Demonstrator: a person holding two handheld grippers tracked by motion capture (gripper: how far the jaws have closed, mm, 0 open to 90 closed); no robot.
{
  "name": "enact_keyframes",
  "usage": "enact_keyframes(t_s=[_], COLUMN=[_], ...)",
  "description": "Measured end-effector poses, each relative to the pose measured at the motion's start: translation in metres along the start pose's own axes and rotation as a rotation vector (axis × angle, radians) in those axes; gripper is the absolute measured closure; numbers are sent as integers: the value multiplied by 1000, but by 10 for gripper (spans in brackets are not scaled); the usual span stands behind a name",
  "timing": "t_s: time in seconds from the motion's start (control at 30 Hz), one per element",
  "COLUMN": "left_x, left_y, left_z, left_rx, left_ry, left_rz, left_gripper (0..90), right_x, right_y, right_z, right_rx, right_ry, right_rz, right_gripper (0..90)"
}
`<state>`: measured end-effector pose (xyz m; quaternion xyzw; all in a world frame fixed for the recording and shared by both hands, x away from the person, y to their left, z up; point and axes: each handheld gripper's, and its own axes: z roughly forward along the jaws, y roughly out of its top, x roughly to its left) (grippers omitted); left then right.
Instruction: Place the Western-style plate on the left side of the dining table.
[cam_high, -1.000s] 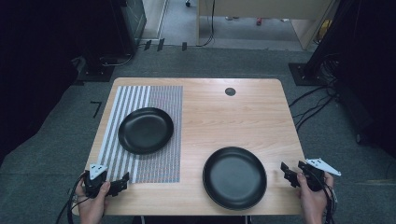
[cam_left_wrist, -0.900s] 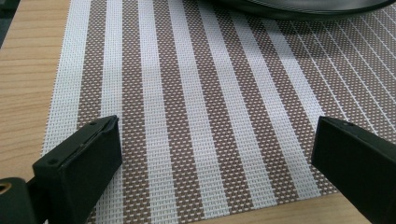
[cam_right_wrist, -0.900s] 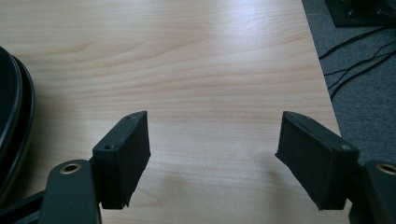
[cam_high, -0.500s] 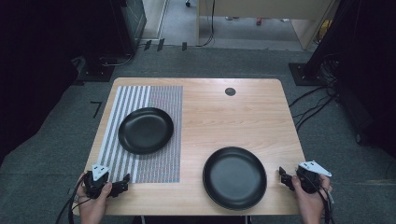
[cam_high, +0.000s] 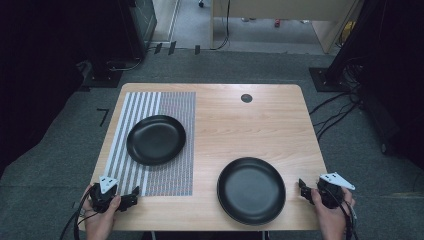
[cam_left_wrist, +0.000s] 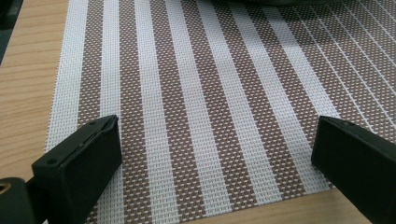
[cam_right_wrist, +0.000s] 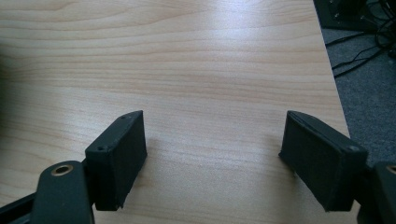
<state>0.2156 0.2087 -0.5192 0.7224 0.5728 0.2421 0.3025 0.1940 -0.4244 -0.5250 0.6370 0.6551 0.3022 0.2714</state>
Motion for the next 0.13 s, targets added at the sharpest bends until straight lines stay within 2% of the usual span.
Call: enact_keyframes(t_s=[0.13], left_x=[0], left_y=[0], left_z=[0], left_rx=[0], left_ry=[0], left_rz=[-1], left_gripper=[15], right_x=[0], right_y=[0], right_z=[0], right_rx=[0], right_ry=[0], right_rz=[0], right_gripper=[214])
